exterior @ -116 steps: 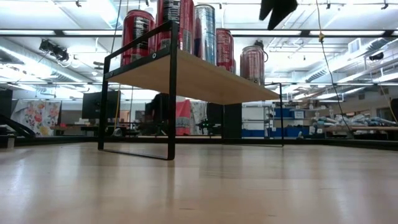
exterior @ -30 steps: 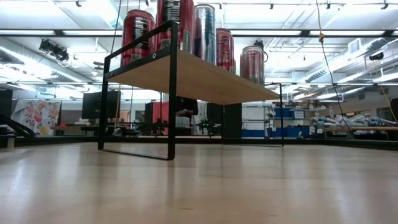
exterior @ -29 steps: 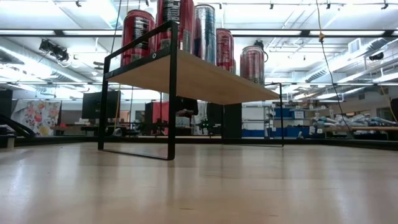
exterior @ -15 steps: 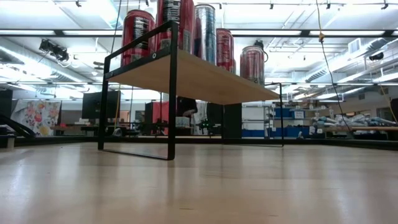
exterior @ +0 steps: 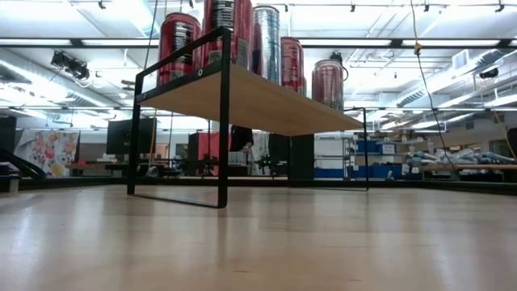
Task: Place canned beverage on shelf
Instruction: Put the red soda can on the shelf aligned with the other red soda can, then adjust the soda cans on the shelf
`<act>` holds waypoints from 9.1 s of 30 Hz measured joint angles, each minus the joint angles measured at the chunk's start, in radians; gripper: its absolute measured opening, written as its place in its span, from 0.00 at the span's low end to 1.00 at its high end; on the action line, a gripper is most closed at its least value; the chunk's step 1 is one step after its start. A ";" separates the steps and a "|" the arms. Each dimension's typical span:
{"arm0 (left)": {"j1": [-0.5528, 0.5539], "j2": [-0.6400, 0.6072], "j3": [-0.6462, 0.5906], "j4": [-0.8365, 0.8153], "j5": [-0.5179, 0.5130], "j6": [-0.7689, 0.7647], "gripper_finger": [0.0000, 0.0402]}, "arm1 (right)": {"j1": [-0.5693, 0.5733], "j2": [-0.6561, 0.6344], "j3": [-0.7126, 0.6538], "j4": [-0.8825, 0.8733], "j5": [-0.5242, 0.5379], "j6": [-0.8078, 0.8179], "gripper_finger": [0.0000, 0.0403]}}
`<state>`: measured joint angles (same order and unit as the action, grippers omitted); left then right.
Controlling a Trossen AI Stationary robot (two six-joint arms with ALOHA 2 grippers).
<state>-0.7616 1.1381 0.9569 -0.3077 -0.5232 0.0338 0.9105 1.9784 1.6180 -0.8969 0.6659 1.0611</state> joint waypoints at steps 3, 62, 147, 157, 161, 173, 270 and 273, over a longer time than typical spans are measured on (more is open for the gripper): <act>0.009 0.000 0.000 0.000 0.000 -0.015 0.48 | 0.021 0.001 0.000 -0.091 0.029 0.096 0.86; -0.051 0.000 0.000 -0.161 0.001 -0.310 0.48 | -0.272 -0.368 -0.164 -0.273 0.011 -0.291 0.77; -0.050 0.000 0.000 -0.158 0.000 -0.338 0.48 | -0.995 -0.497 -0.056 0.004 -0.164 -1.069 0.87; -0.049 0.000 0.000 -0.158 0.001 -0.346 0.48 | -0.799 -0.503 -0.039 -0.233 -0.029 -0.836 0.87; -0.050 0.000 0.000 -0.158 0.000 -0.346 0.48 | -0.715 -0.505 -0.105 -0.241 0.013 -0.752 0.87; -0.023 0.000 0.000 -0.130 -0.038 -0.279 0.48 | -0.580 -0.702 -0.484 0.012 0.234 -0.712 0.87; 0.470 -0.084 0.196 -0.038 -0.107 0.373 0.48 | -0.794 -0.995 -0.967 1.178 -0.237 -1.340 0.87; 0.558 -0.087 0.171 0.007 -0.058 0.448 0.48 | -0.828 -1.026 -0.966 1.239 -0.271 -1.451 0.87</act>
<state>-0.2037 1.0508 1.1282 -0.3005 -0.5814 0.4820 0.0827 0.9523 0.6518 0.3425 0.3946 -0.3896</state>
